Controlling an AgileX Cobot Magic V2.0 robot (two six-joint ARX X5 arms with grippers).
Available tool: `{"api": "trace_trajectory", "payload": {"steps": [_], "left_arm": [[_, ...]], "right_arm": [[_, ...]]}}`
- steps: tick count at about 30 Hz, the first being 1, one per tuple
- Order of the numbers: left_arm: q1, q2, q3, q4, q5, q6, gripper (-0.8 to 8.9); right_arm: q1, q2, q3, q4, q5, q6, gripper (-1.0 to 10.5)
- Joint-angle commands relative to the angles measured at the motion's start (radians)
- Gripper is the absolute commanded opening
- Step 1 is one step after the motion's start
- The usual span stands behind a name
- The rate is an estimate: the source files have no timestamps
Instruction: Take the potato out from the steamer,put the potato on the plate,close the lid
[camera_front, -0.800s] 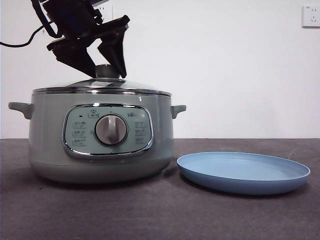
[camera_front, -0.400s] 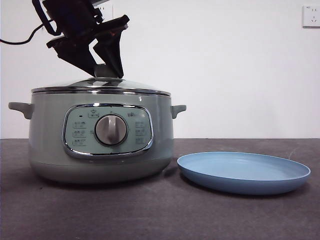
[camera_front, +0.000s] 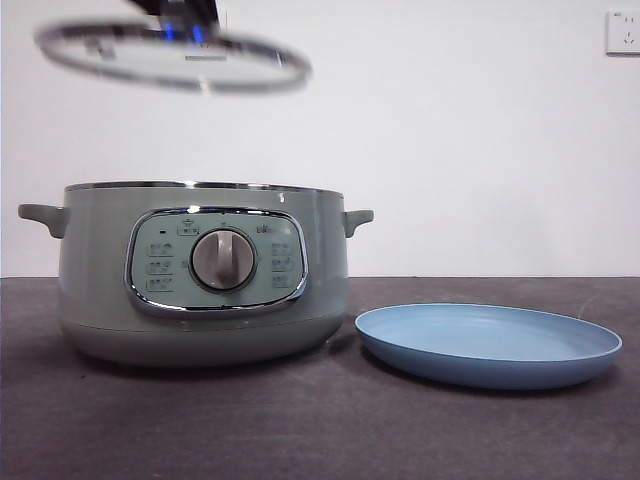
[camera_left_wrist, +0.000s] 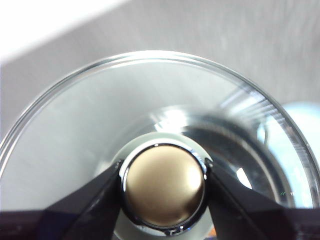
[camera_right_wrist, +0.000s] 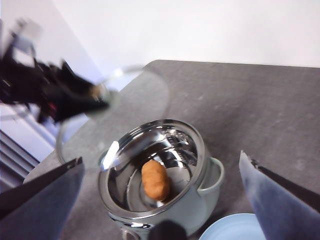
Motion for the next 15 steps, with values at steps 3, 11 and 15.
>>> {"api": "trace_trajectory", "payload": {"steps": [3, 11, 15], "left_arm": [[0.078, -0.095, 0.119, -0.062, -0.005, 0.029, -0.08], [0.222, -0.27, 0.119, -0.121, -0.004, 0.029, -0.08], [0.256, -0.348, 0.119, -0.152, -0.005, 0.029, -0.08]], "right_arm": [[0.125, 0.106, 0.14, -0.114, 0.112, -0.059, 5.9], [0.377, 0.438, 0.501, -0.351, 0.269, -0.278, 5.1], [0.458, 0.599, 0.647, -0.359, 0.272, -0.318, 4.7]]}}
